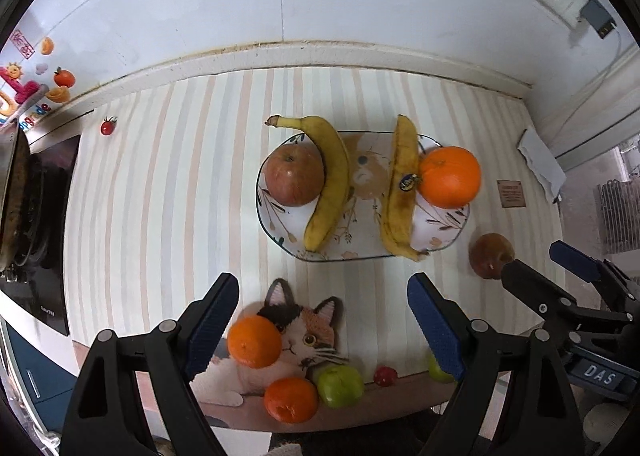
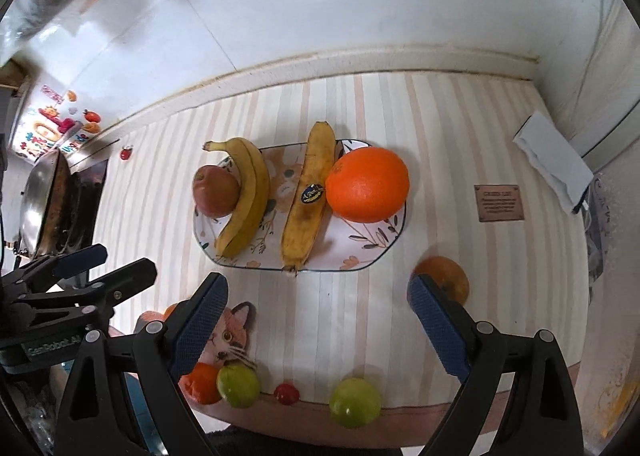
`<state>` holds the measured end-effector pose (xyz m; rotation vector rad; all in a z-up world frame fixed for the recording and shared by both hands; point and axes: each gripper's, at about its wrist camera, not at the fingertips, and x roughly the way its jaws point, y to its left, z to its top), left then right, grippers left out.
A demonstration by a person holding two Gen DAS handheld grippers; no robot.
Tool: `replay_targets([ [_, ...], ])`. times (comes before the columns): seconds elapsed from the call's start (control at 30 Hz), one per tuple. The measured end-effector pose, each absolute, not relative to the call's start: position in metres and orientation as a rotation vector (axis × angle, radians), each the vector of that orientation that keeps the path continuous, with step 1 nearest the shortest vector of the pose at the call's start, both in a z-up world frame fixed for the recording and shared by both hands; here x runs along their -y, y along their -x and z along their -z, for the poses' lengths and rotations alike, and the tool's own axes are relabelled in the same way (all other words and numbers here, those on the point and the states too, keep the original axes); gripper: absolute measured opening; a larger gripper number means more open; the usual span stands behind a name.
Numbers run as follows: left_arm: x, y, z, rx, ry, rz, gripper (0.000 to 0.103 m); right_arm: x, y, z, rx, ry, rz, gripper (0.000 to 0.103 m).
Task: Organize fruits
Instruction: 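Release the apple and orange onto the plate and withdraw both grippers, then grasp a small orange with the left gripper while the right grasps a green apple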
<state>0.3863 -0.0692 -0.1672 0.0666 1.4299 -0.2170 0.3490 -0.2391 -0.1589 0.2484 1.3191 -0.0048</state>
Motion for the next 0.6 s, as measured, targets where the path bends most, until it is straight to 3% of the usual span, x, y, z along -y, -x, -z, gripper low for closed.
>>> replay_targets([
  [0.33, 0.066, -0.352, 0.136, -1.383, -0.028, 0.232, 0.086, 0.242, -0.308, 0.114, -1.262, -0.272, -0.035, 0.095],
  [0.6, 0.039, -0.325, 0.170, -1.475, -0.043, 0.140, 0.086, 0.258, -0.278, 0.192, -1.487, -0.393, -0.051, 0.095],
])
